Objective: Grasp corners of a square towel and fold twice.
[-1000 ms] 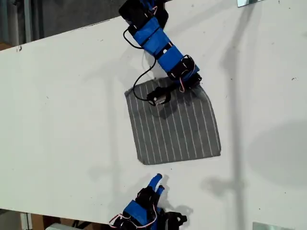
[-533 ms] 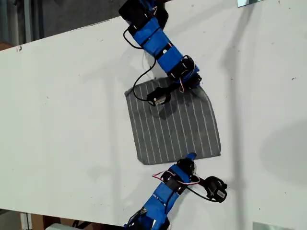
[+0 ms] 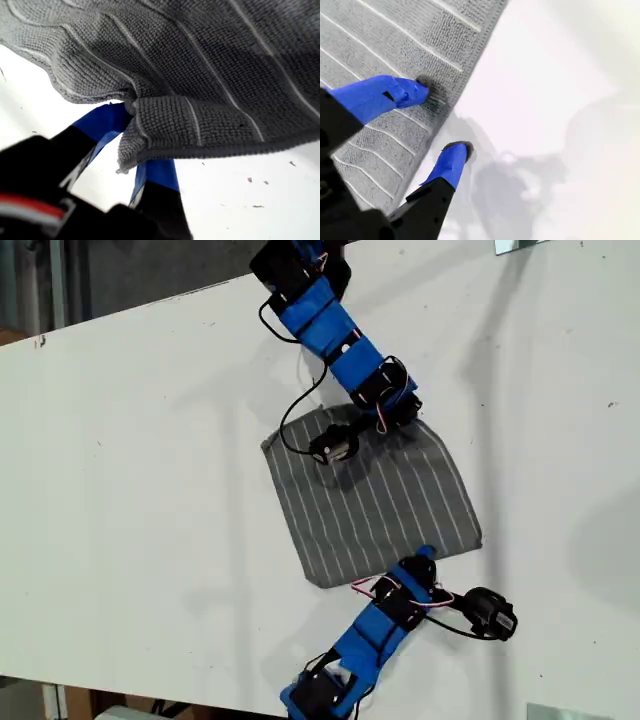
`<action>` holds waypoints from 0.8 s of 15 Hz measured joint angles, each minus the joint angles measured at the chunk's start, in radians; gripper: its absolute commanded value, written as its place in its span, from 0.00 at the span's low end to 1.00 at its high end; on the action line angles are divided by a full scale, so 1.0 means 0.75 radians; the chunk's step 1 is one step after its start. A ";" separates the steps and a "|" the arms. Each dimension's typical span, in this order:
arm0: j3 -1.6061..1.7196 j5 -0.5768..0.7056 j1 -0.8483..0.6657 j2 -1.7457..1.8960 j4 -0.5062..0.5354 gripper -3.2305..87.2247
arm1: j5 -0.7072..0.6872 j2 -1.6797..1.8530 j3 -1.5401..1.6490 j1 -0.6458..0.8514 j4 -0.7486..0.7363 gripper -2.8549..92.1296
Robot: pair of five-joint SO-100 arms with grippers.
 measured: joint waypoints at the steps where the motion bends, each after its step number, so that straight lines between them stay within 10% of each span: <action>1: -0.004 -0.053 0.029 0.027 0.141 0.30 | -0.012 -0.006 0.004 0.006 -0.014 0.03; 4: -0.027 -0.110 0.047 0.102 0.262 0.29 | -0.027 -0.018 0.006 0.006 -0.027 0.03; 12: -0.072 0.227 0.051 0.160 -0.106 0.30 | -0.057 -0.051 0.004 0.018 -0.043 0.03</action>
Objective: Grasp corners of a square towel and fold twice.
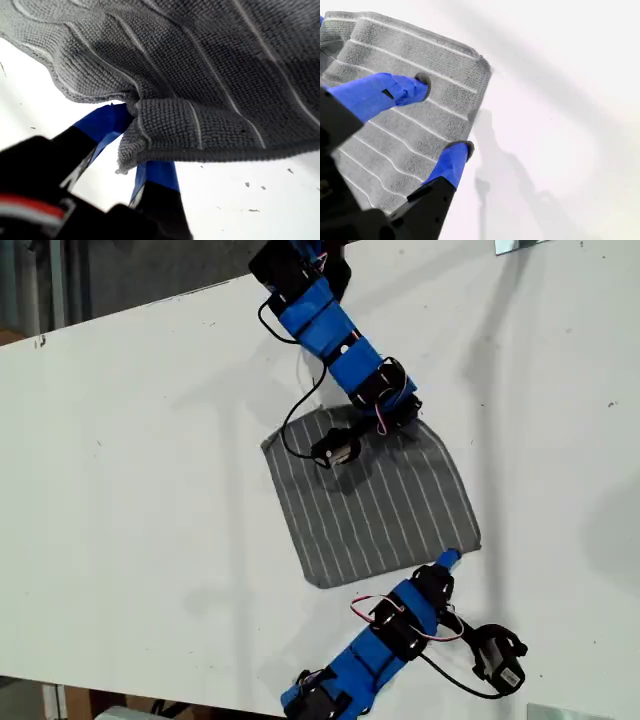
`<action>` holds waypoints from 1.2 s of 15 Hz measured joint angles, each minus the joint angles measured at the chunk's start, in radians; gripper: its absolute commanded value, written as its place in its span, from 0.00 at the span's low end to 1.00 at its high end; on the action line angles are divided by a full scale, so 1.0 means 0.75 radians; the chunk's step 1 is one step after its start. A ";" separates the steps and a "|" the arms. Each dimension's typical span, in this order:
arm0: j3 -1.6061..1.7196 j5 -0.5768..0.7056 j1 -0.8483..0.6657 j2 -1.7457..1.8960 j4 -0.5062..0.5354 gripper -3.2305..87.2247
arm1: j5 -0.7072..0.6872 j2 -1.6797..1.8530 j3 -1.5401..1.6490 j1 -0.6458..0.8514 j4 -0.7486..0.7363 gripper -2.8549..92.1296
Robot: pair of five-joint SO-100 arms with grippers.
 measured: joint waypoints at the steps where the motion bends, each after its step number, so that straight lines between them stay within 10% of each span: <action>1: 0.000 0.027 0.000 0.000 -0.045 0.30 | 0.000 0.000 0.000 0.000 0.000 0.03; 7: 0.010 0.090 0.000 -0.160 -0.385 0.30 | -0.020 -0.002 -0.010 0.000 -0.002 0.03; 13: 0.025 -0.055 0.000 -0.305 -0.378 0.29 | -0.020 -0.006 -0.059 -0.006 0.010 0.03; 18: 0.022 -0.215 0.000 -0.344 -0.397 0.03 | -0.025 -0.016 -0.106 -0.006 0.055 0.03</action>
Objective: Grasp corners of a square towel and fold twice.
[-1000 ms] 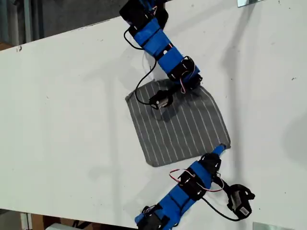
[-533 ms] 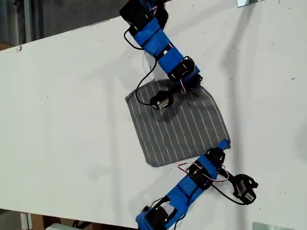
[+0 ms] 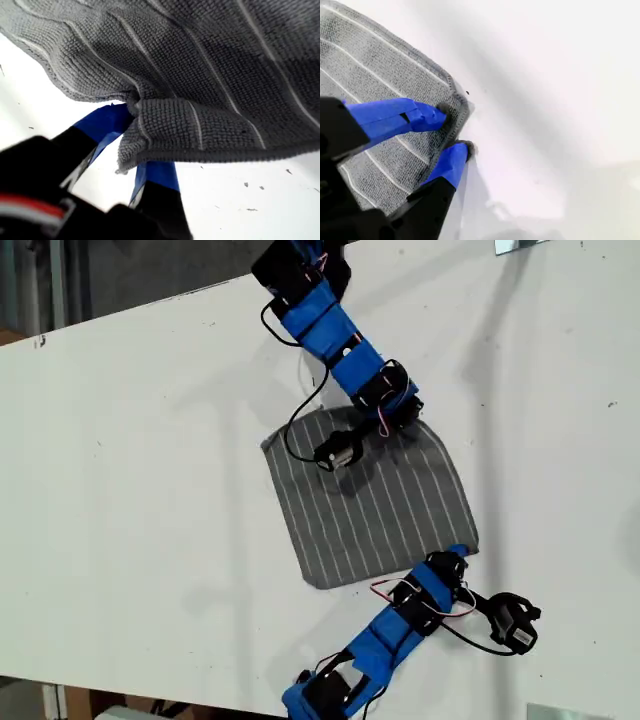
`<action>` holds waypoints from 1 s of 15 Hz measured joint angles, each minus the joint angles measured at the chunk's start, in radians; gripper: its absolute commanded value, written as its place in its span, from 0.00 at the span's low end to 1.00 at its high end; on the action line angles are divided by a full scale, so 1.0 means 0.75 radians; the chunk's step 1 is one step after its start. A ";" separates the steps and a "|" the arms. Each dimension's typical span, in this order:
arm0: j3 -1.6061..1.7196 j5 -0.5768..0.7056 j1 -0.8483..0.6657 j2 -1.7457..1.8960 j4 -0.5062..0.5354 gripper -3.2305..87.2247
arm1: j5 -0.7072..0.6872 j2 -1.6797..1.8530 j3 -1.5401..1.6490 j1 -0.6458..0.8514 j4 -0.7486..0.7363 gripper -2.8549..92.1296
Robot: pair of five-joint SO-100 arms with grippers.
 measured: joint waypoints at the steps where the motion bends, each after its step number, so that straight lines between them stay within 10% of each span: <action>1: 0.000 -0.045 -0.002 -0.010 -0.012 0.03 | 0.000 0.000 -0.002 -0.002 0.004 0.03; 5: 0.000 -0.149 -0.004 -0.031 -0.067 0.03 | 0.000 0.000 -0.004 -0.008 0.004 0.03; 10: 0.000 -0.162 -0.025 0.100 0.407 0.03 | -0.008 0.049 -0.041 0.006 0.070 0.03; 15: 0.002 0.018 -0.153 0.229 0.546 0.03 | -0.106 0.219 -0.039 0.098 0.166 0.03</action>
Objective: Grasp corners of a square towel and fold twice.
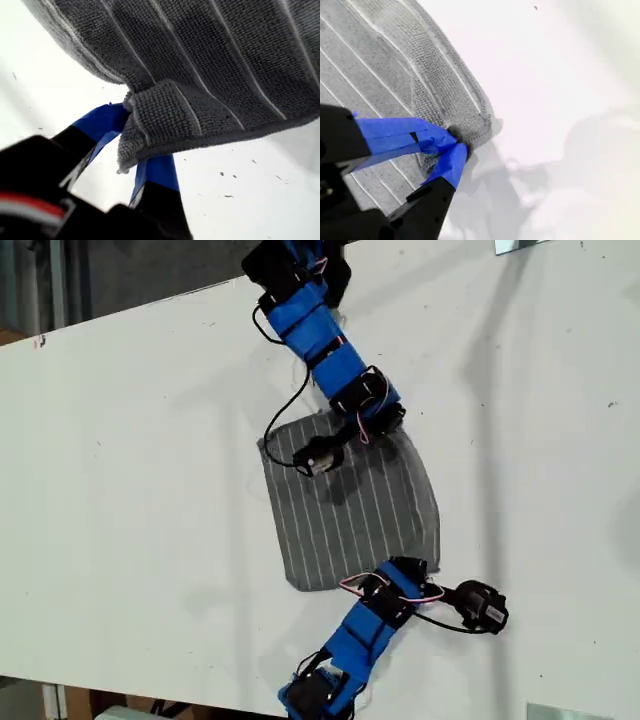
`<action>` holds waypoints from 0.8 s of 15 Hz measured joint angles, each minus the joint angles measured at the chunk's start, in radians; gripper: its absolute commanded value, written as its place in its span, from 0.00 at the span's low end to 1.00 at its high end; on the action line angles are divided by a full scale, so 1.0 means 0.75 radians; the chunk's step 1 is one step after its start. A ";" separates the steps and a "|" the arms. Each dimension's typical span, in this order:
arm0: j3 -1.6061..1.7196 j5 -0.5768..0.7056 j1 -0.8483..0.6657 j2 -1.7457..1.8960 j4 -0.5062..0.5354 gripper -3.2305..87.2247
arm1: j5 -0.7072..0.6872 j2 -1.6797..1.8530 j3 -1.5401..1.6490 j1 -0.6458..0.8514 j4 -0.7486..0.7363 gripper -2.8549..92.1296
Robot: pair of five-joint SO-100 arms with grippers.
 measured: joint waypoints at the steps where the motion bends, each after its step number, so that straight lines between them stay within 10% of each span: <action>1: 0.000 0.053 -0.025 0.022 0.002 0.03 | -0.018 0.057 0.000 0.014 0.016 0.03; 12: 0.039 0.503 -0.119 0.382 0.027 0.03 | -0.086 0.565 0.057 0.141 0.209 0.03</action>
